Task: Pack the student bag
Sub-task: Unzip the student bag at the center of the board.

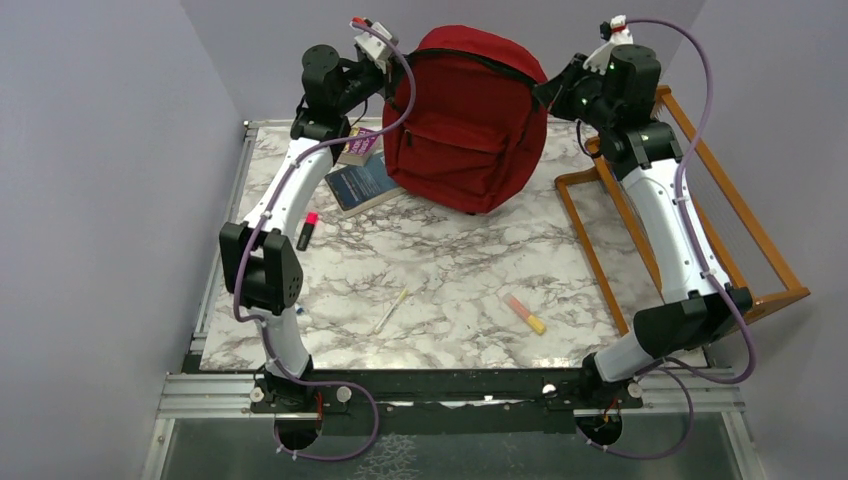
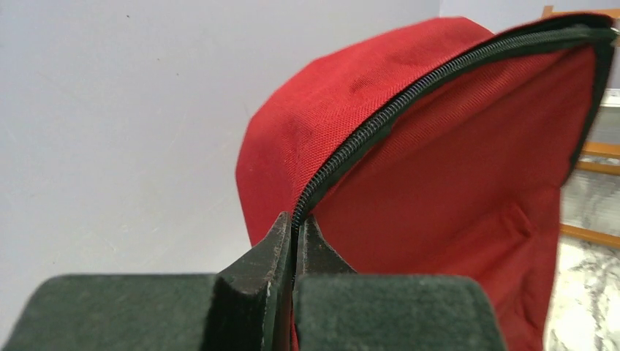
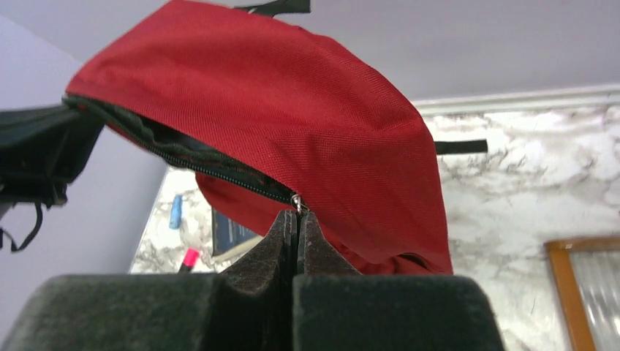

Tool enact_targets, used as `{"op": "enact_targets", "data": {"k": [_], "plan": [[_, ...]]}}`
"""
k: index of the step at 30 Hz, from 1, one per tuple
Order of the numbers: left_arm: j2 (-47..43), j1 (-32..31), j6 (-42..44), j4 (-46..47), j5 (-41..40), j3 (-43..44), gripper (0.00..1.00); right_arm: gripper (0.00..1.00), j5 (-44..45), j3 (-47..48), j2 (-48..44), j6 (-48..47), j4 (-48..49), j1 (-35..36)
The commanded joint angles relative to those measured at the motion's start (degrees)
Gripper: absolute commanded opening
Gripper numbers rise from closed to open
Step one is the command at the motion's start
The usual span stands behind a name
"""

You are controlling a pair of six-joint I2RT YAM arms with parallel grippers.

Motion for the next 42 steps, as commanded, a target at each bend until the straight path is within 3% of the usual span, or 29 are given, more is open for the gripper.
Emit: {"op": "enact_targets", "data": {"k": [1, 4, 6, 10, 17, 19, 22, 27, 37, 42], "plan": [[-7.0, 0.6, -3.8, 4.9, 2.7, -4.7, 0.00, 0.01, -1.1, 5.0, 3.3, -2.8, 0.1, -0.6], [-11.7, 0.6, -3.9, 7.6, 4.4, -14.0, 0.00, 0.00, -3.2, 1.2, 3.2, -4.3, 3.0, -0.6], [-14.8, 0.6, -2.9, 9.4, 5.7, -20.6, 0.13, 0.01, -4.3, -2.7, 1.9, -5.2, 5.4, -0.6], [-19.7, 0.6, 1.1, 10.0, 7.6, -30.7, 0.28, 0.00, -6.5, -8.3, 0.1, -6.6, 8.1, -0.6], [-24.0, 0.6, 4.0, 10.0, 9.4, -35.8, 0.64, 0.00, -14.3, -13.8, -2.8, -7.4, 10.5, -0.6], [-24.5, 0.5, 4.5, 9.6, 9.5, -34.9, 0.70, 0.01, -14.9, -14.3, -3.0, -7.4, 10.2, -0.6], [-24.7, -0.4, 8.6, 6.1, 9.5, -31.6, 0.74, 0.00, -15.8, -14.8, -3.7, -6.8, 10.3, -0.6], [-22.1, -9.6, 31.4, -11.8, 1.2, -20.3, 0.77, 0.01, -17.1, -15.5, -4.7, -6.0, 10.5, -0.6], [-17.3, -23.7, 57.9, -19.4, -4.5, -14.9, 0.77, 0.01, -20.7, -18.5, -6.9, -5.2, 11.9, -0.6], [-11.4, -28.1, 67.7, -26.8, -14.1, -9.6, 0.73, 0.01, -20.6, -19.3, -8.1, -5.5, 11.5, -0.6]]}}
